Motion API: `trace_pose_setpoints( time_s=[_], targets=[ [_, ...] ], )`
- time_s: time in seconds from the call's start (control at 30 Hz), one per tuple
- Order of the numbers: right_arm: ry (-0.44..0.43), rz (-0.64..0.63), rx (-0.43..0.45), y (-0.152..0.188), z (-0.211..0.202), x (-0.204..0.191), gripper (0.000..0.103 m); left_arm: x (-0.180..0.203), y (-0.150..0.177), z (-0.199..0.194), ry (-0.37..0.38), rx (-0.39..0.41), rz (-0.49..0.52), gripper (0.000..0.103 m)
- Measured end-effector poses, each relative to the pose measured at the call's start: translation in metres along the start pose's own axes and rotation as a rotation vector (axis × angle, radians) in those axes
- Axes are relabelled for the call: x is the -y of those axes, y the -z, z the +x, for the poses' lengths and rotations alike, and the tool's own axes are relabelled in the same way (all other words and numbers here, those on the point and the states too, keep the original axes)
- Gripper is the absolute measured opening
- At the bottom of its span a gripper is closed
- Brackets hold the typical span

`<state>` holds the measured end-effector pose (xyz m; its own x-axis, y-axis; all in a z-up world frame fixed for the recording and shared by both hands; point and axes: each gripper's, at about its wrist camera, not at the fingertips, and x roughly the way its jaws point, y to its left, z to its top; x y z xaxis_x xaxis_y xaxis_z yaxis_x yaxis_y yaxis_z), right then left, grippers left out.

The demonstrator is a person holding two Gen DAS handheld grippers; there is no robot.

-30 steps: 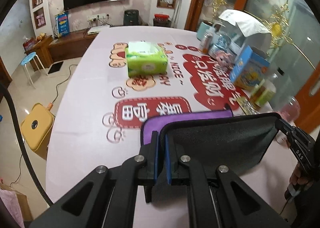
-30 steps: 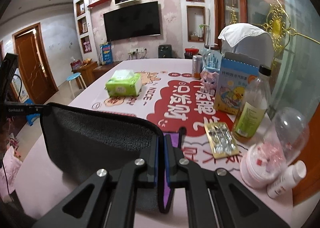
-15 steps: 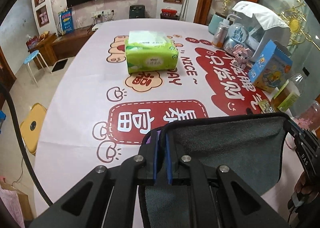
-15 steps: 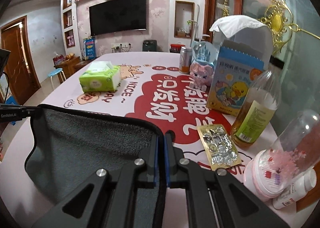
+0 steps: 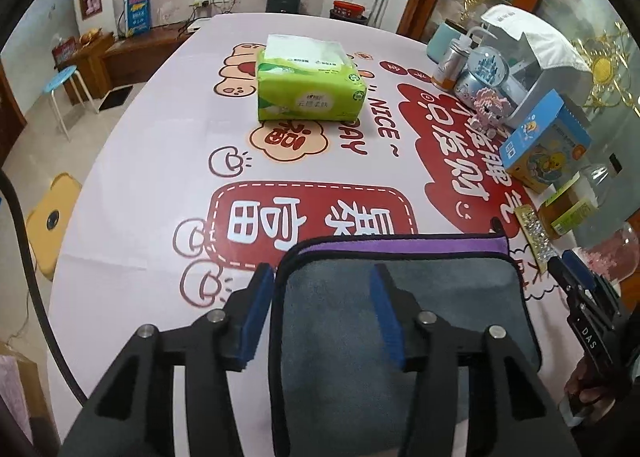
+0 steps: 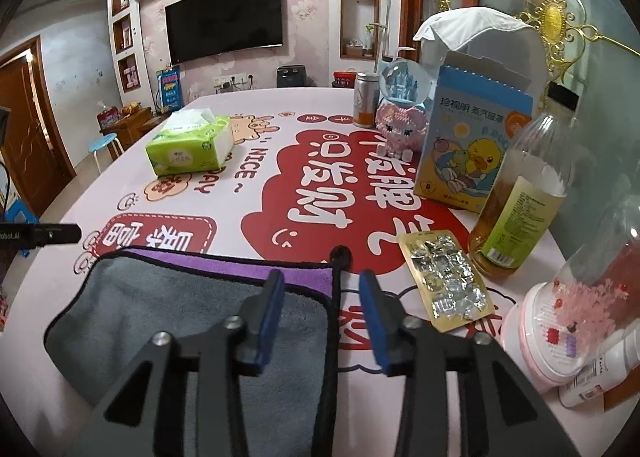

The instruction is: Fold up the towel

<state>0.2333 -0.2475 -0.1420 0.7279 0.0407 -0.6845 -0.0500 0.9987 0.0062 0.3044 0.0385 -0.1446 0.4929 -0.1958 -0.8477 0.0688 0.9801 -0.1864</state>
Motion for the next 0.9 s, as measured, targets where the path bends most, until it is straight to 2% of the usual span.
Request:
trace_pose_setpoints(
  time_s=[0.17,0.27,0.53,0.63,0.77,0.9],
  targets=[
    [0.000,0.013,0.005,-0.002,-0.022,0.002,0.064,0.004,0.011,-0.018,0.000,-0.015,-0.026,0.054],
    [-0.001,0.030,-0.004,0.002,-0.039,0.004,0.071,0.011,0.023,-0.032,-0.016,-0.021,-0.016,0.055],
    [-0.050,0.116,-0.070,0.031,-0.089,0.008,0.078,0.031,0.070,-0.069,-0.014,-0.054,0.011,0.059],
    [-0.074,0.155,-0.105,0.046,-0.106,0.009,0.078,0.039,0.090,-0.084,-0.036,-0.073,0.038,0.060],
    [-0.106,0.184,-0.152,0.063,-0.128,0.008,0.078,0.047,0.114,-0.106,-0.062,-0.078,0.051,0.070],
    [-0.126,0.175,-0.174,0.073,-0.154,0.004,0.081,0.061,0.133,-0.130,-0.103,-0.049,0.090,0.080]
  ],
)
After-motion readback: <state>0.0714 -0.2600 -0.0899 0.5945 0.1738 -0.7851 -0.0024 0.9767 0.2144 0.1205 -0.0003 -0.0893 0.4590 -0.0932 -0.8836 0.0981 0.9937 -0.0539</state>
